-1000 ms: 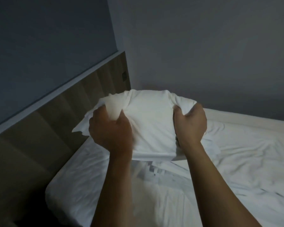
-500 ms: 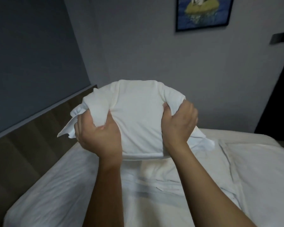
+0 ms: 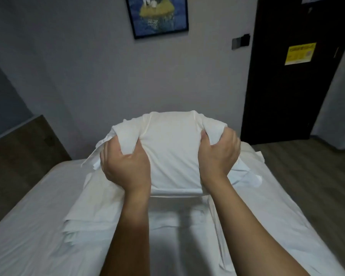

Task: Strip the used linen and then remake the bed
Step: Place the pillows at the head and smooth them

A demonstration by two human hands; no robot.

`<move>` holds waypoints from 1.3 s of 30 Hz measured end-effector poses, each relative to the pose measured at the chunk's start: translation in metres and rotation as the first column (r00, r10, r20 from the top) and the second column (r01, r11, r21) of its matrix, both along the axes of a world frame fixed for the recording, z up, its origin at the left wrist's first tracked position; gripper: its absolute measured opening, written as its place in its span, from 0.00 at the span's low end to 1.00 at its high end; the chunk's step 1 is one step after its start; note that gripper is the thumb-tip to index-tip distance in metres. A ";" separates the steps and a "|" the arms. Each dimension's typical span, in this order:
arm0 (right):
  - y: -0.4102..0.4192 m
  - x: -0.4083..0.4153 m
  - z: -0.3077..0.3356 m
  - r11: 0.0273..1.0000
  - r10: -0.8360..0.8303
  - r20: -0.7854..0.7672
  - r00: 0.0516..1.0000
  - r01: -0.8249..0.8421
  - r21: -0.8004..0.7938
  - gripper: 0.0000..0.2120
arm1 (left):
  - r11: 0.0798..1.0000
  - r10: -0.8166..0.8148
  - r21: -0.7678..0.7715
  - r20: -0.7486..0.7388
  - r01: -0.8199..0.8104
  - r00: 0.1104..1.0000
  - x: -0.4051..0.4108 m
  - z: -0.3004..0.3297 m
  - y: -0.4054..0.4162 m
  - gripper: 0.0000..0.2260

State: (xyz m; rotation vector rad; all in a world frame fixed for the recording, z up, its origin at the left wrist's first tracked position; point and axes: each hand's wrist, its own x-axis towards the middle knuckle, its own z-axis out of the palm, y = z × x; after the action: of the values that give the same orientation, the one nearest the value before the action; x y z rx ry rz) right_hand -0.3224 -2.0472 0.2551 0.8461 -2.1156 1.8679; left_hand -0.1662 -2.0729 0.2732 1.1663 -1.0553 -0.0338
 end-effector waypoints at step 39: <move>0.152 -0.348 -0.252 0.290 0.656 0.204 0.727 -0.492 0.821 0.30 | 0.392 -0.706 0.918 0.262 0.055 0.658 -0.290 -0.269 0.130 0.20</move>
State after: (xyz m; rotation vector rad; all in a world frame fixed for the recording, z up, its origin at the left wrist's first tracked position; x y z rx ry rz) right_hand -0.6701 -1.8951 0.0028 2.1579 -2.7976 0.6439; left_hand -0.4558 -1.9430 0.0043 1.8581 -2.1024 -0.7215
